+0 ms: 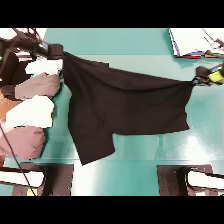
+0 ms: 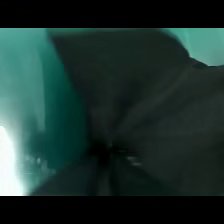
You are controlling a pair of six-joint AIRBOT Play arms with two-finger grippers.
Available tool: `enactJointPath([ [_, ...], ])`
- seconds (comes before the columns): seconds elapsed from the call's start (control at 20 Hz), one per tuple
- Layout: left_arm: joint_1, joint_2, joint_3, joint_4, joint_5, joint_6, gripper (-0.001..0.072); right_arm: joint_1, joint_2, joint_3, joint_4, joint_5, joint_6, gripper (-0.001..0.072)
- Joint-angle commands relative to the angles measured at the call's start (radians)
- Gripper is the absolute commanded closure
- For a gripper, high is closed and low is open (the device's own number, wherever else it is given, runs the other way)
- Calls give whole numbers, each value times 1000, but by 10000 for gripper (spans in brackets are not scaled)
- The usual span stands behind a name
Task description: Fold the shirts.
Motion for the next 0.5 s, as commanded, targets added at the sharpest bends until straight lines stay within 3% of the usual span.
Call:
enactJointPath([
  [0.0,16,-80,6,-1,-39,-30,166,3,-81,-23,82,-68,-21,284],
  [0.05,33,-79,29,-1,-103,-34,222,-9,-76,-24,112,-51,-48,284],
  [0.2,90,0,-21,0,-240,-24,225,-45,5,-90,131,12,-115,284],
  [0.45,114,319,-543,87,-159,-26,225,-142,260,-370,133,12,-128,284],
])
